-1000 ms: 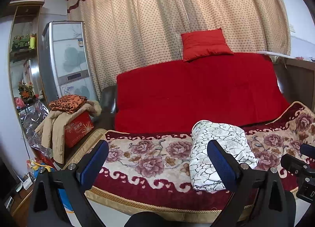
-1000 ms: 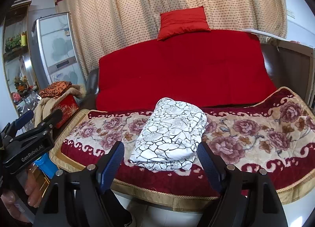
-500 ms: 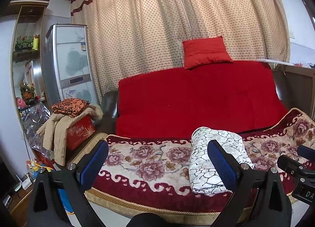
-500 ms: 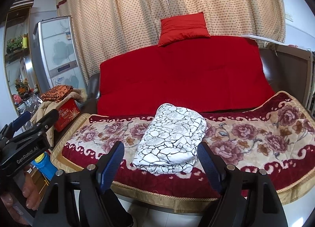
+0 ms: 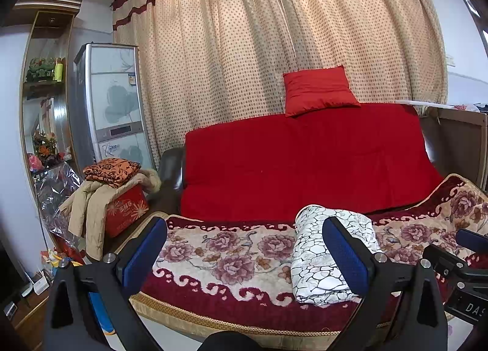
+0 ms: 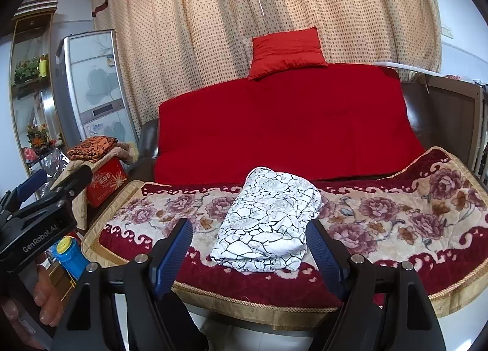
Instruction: Fold large clothes
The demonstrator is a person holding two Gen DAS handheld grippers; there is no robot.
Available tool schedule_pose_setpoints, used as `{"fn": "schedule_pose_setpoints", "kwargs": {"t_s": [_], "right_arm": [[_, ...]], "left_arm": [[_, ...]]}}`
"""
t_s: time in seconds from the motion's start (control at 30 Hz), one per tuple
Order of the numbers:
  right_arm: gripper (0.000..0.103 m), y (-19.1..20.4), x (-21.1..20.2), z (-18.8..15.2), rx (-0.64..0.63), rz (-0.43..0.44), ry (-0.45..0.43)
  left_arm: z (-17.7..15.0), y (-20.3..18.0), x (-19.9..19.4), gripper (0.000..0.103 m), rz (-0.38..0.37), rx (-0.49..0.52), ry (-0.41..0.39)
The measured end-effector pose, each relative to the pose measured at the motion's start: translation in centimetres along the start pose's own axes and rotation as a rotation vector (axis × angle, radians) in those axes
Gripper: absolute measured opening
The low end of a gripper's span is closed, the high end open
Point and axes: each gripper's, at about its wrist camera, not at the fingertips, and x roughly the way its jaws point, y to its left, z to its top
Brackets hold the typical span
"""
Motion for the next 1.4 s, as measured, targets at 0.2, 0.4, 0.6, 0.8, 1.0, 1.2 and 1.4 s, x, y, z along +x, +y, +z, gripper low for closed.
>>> {"fn": "schedule_pose_setpoints", "kwargs": {"t_s": [0.2, 0.4, 0.6, 0.8, 1.0, 1.2, 1.4], "right_arm": [[0.080, 0.2, -0.6, 0.1, 0.006, -0.002, -0.013], [0.080, 0.6, -0.7, 0.1, -0.002, -0.004, -0.018], [0.080, 0.9, -0.6, 0.1, 0.000, -0.013, -0.021], [0.080, 1.4, -0.6, 0.1, 0.002, -0.031, -0.032], [0.082, 1.6, -0.5, -0.1, 0.003, -0.083, -0.048], [0.082, 1.8, 0.0, -0.1, 0.002, -0.117, -0.054], [0.082, 2.5, 0.5, -0.2, -0.019, -0.176, -0.071]], "left_arm": [[0.1, 0.1, -0.4, 0.102, 0.006, -0.002, -0.007], [0.1, 0.4, -0.5, 0.102, 0.003, -0.012, -0.002], [0.0, 0.5, -0.7, 0.102, 0.000, -0.010, 0.000], [0.0, 0.6, -0.8, 0.102, -0.022, -0.010, 0.004], [-0.3, 0.7, -0.5, 0.102, -0.023, -0.019, 0.007], [-0.6, 0.6, 0.1, 0.102, -0.039, -0.004, 0.019], [-1.0, 0.6, 0.7, 0.102, -0.065, 0.002, 0.027]]}}
